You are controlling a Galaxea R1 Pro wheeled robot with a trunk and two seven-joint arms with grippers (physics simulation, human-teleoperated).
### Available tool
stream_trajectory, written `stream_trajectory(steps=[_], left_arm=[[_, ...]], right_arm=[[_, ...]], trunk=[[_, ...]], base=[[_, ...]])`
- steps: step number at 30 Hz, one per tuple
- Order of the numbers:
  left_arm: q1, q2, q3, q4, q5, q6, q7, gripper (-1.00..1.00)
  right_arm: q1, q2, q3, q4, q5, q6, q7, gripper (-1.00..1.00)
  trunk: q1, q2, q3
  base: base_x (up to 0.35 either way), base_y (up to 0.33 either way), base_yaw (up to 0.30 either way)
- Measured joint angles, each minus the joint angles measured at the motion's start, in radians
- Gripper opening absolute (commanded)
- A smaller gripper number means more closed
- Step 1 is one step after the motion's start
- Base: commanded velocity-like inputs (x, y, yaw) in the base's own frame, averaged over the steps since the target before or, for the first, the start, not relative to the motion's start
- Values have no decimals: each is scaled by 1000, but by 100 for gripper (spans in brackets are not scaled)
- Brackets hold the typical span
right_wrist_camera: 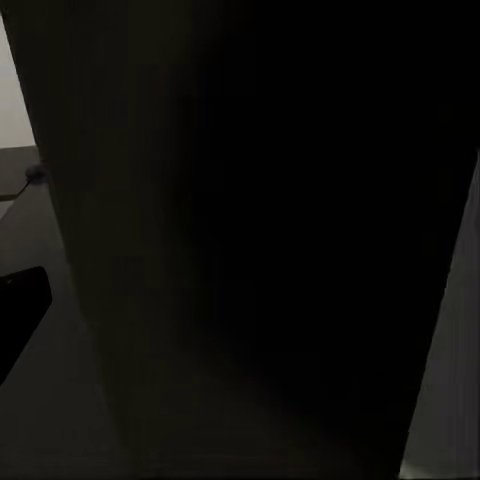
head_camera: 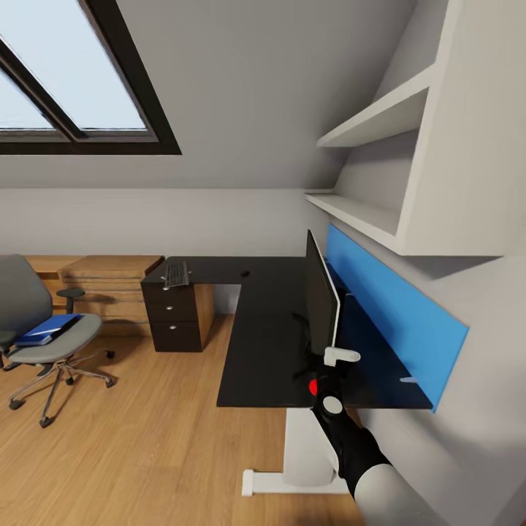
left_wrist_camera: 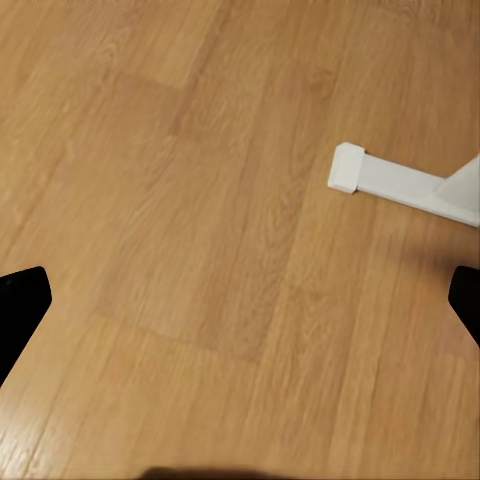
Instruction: In the bedroom, organize the workspace by keeping the computer under the desk, ensuring the monitor is on the desk, placing the keyboard on the desk next to the monitor, placing the mouse on the desk next to the keyboard, moving the folder from the swivel chair onto the desk next to the mouse, stacking the notebook on top of the folder with the pen on top of the notebook, and positioning the swivel chair next to the desk.
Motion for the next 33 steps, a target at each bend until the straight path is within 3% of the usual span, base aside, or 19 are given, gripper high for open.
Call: stream_trajectory(steps=[33], left_arm=[[0, 0, 0, 0, 0, 0, 0, 100]], right_arm=[[0, 0, 1, 1, 2, -1, 0, 100]], trunk=[[0, 0, 0]], base=[[50, 0, 0]])
